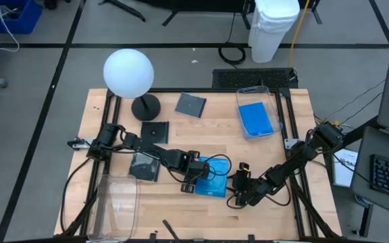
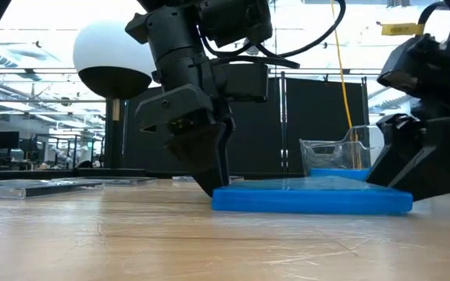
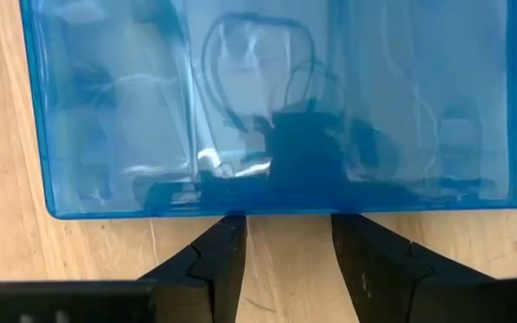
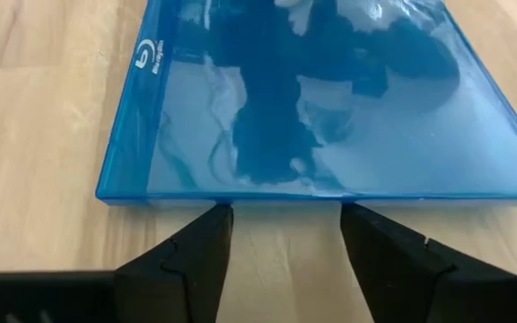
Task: Pick & place jewel cases by type
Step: Put the blue CD case into the top transparent bin
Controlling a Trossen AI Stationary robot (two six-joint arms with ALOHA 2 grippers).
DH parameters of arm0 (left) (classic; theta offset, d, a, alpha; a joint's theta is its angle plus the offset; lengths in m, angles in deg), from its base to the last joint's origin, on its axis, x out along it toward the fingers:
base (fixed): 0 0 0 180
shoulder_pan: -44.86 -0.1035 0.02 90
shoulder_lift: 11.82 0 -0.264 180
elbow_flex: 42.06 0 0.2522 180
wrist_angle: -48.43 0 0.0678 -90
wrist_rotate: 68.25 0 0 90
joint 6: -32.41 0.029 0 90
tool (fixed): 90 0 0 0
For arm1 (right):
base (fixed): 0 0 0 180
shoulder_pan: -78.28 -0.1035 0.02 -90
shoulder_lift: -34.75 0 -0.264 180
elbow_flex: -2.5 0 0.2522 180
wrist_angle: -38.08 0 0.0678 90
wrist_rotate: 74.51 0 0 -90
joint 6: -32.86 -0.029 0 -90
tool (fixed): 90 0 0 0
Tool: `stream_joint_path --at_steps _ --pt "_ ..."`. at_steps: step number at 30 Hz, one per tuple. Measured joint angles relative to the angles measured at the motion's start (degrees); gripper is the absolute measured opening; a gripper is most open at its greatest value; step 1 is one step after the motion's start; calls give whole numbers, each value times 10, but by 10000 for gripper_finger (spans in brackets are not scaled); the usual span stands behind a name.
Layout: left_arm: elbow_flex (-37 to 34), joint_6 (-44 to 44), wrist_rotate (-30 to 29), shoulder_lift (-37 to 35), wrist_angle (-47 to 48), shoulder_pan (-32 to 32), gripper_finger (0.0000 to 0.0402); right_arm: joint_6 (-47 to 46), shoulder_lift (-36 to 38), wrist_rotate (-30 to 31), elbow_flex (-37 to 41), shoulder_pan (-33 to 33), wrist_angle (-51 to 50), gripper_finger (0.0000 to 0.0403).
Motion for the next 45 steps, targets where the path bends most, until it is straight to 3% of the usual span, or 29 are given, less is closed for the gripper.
stream_joint_path --at_steps 19,31,37,45 --pt "0 11 3 0 7 0 170 2 33 -35 -1 0 28 192" --pt "1 5 3 0 13 0 170 58 66 22 -5 3 83 188" --pt "2 3 3 3 -19 0 170 131 62 4 -6 21 165 185" --pt "2 3 3 3 -15 1 170 128 62 -29 -5 46 143 185"
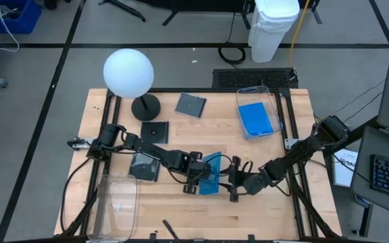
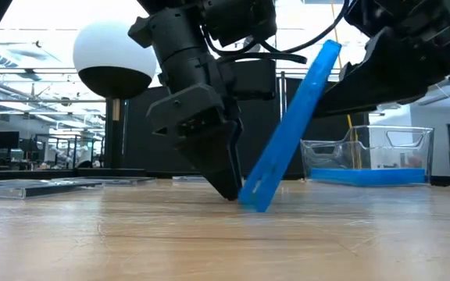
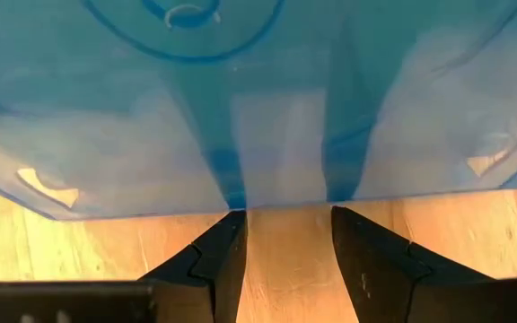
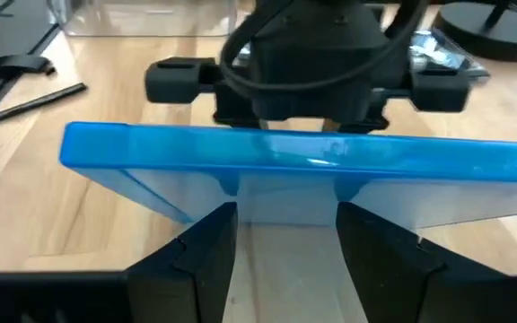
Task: Pick & place jewel cases by type
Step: Put the blue CD case into the top transparent bin
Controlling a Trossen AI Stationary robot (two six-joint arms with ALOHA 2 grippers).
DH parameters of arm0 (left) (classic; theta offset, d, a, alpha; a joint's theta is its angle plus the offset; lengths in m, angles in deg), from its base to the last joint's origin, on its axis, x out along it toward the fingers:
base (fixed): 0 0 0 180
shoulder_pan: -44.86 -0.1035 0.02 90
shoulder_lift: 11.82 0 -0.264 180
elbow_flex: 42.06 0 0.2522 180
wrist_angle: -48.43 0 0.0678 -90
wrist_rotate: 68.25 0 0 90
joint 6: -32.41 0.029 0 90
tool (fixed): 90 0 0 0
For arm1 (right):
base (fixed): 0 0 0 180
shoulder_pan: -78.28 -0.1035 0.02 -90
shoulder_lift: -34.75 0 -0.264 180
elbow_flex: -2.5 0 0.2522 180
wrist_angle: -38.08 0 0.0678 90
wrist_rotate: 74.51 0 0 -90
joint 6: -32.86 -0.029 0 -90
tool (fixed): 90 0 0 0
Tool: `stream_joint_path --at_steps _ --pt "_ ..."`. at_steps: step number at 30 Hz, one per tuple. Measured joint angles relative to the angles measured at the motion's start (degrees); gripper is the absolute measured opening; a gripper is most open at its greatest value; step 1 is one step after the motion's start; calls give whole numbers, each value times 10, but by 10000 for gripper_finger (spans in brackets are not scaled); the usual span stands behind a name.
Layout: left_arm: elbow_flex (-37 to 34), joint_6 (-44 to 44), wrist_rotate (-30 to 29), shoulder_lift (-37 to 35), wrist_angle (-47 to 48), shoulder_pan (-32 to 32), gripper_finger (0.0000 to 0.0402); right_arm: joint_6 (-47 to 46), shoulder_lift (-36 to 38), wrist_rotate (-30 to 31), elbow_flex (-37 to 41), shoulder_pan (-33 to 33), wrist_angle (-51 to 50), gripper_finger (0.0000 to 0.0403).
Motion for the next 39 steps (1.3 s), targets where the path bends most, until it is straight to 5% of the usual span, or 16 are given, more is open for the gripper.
stream_joint_path --at_steps 5,12,22,29,39 --pt "0 47 -6 -3 4 0 170 7 0 -8 0 3 16 185" --pt "-2 49 -97 -45 20 0 170 9 0 -8 1 3 14 183" --pt "-1 75 -111 -111 19 4 170 17 0 -8 1 3 21 183" --pt "-1 372 -128 -136 79 43 170 20 0 -8 1 3 27 183" --pt "-1 569 -319 -137 -44 99 170 39 0 -8 2 3 35 183"
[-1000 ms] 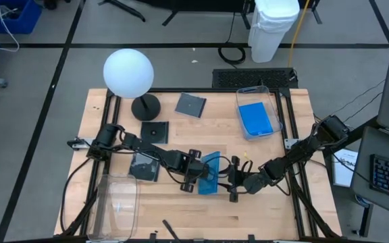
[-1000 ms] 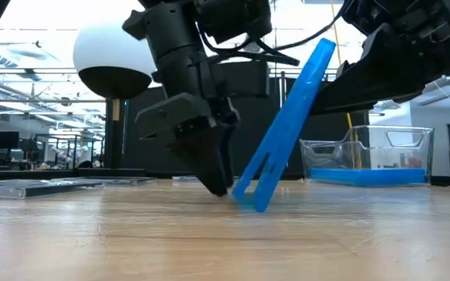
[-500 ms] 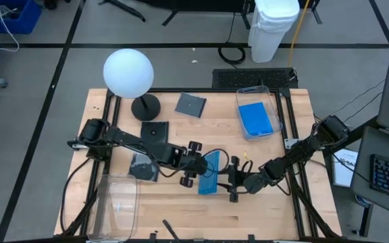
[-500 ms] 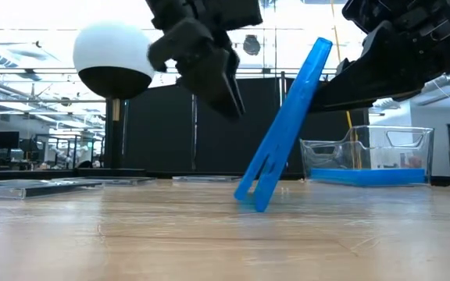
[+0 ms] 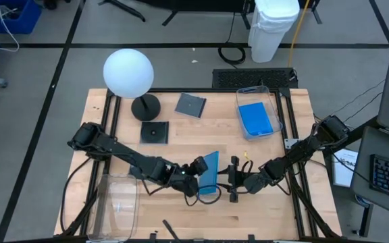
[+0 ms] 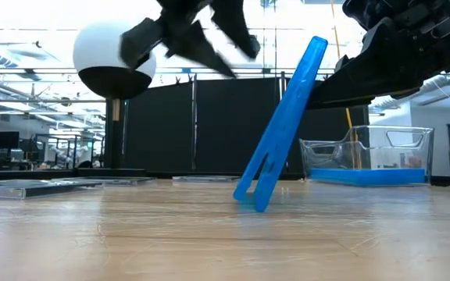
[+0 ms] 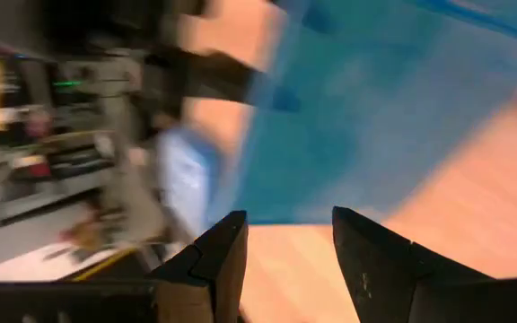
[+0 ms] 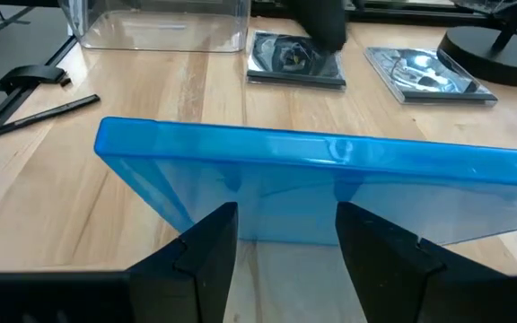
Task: Pick & place jewel cases by type
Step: Put the blue CD case into the top transparent bin
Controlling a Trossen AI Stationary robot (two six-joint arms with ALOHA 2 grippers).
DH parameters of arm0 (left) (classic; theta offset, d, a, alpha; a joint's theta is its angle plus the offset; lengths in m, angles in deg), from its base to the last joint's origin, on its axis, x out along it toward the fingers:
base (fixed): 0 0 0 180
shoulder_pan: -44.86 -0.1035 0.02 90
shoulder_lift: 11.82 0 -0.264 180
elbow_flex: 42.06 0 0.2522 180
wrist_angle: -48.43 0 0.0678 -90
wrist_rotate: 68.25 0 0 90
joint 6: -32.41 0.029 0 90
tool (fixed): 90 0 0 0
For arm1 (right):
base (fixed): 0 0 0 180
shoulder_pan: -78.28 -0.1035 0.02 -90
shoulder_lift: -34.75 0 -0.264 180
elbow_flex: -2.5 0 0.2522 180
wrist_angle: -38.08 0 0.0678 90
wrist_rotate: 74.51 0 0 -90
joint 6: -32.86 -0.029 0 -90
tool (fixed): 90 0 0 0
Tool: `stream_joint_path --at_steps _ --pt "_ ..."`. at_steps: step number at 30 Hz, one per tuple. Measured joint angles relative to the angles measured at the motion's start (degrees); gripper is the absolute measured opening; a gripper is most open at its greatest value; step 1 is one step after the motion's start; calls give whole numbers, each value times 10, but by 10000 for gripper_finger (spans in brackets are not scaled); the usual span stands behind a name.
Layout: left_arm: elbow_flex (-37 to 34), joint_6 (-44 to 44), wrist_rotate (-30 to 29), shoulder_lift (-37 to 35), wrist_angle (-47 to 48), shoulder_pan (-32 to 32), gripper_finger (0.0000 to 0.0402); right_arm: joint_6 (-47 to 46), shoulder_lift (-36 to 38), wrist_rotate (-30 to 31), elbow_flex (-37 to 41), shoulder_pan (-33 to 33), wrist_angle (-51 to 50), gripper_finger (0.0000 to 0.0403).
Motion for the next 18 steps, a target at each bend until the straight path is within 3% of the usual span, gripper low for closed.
stream_joint_path --at_steps 9,18 --pt "0 108 -13 0 -74 11 170 0 0 0 0 0 4 183" --pt "54 133 -6 16 56 14 170 -4 0 0 0 5 4 183"
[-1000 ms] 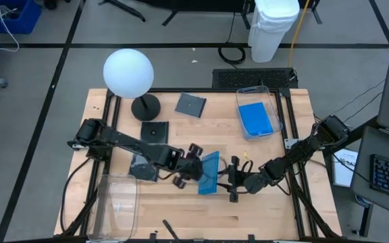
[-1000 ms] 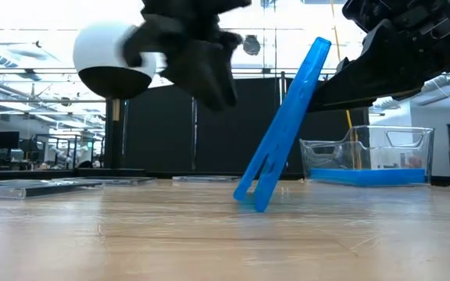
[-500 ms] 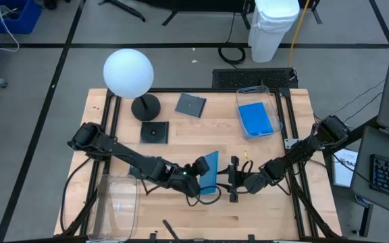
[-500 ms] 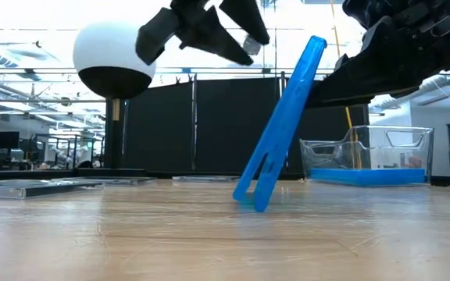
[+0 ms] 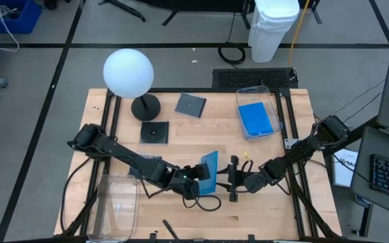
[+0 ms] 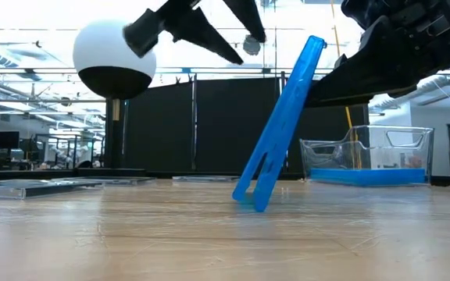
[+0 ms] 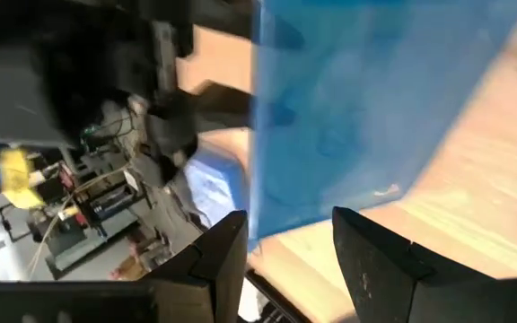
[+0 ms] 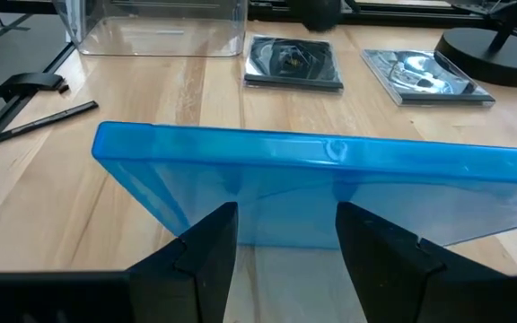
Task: Pick & place jewel cases by type
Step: Put the blue CD case into the top transparent bin
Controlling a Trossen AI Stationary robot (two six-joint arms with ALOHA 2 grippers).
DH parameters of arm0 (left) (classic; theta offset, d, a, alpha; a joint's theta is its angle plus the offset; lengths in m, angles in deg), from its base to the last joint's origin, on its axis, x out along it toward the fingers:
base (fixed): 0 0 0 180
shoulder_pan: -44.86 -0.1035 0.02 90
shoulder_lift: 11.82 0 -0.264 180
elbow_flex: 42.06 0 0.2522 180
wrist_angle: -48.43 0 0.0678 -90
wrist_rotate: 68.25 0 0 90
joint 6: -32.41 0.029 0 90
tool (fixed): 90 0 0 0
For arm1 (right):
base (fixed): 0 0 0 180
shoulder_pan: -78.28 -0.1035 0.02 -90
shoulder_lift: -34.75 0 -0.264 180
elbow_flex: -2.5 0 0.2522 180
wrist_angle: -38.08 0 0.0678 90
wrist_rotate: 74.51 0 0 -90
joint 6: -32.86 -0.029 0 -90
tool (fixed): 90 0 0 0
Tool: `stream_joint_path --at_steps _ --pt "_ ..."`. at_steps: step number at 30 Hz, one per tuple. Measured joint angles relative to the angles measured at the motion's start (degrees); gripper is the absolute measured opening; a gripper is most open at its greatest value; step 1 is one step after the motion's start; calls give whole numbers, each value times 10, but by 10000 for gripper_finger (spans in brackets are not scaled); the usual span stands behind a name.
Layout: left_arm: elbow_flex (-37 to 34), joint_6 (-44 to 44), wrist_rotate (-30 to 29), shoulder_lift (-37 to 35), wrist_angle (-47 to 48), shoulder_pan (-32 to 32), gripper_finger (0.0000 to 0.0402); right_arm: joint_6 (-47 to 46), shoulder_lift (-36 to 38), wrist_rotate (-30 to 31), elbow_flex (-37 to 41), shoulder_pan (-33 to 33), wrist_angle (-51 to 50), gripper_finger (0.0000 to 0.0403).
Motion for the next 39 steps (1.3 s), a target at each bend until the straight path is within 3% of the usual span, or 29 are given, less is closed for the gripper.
stream_joint_path --at_steps 4,8,11,20,39 --pt "80 -60 29 9 66 -2 170 0 0 0 0 7 2 183" --pt "161 -161 128 21 128 -25 170 0 0 -2 0 13 1 183" --pt "193 -168 157 32 196 -39 170 1 0 -17 0 18 1 183" --pt "193 -144 168 99 244 -52 170 6 0 -61 0 40 -1 183" --pt "193 -67 180 99 195 -81 170 42 0 -94 0 62 25 183"
